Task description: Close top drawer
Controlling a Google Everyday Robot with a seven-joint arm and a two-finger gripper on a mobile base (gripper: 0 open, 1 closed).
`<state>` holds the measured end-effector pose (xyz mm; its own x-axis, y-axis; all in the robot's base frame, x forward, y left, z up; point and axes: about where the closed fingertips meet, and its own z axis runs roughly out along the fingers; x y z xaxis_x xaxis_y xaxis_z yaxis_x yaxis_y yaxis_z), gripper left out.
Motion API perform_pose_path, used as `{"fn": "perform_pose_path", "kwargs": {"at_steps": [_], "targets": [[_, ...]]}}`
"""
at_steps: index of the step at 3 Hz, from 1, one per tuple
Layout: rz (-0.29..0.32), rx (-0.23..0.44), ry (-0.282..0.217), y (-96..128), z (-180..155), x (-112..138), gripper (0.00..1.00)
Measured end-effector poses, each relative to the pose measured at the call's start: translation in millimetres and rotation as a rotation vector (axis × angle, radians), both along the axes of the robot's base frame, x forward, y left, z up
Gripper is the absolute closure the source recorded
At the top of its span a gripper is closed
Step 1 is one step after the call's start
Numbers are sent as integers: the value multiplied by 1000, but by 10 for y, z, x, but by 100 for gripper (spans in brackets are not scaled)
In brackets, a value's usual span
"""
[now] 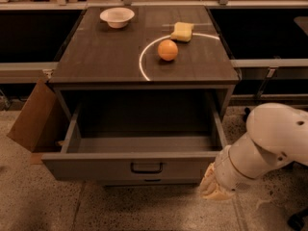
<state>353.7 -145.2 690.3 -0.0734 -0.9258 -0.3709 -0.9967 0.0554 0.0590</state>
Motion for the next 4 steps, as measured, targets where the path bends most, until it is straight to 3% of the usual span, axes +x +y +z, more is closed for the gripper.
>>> {"fn": "perform_pose_path", "kwargs": {"at_steps": [1, 4], "targets": [[-41, 23, 22, -5, -369, 100, 96], [-53, 30, 14, -18, -468, 157, 100]]}}
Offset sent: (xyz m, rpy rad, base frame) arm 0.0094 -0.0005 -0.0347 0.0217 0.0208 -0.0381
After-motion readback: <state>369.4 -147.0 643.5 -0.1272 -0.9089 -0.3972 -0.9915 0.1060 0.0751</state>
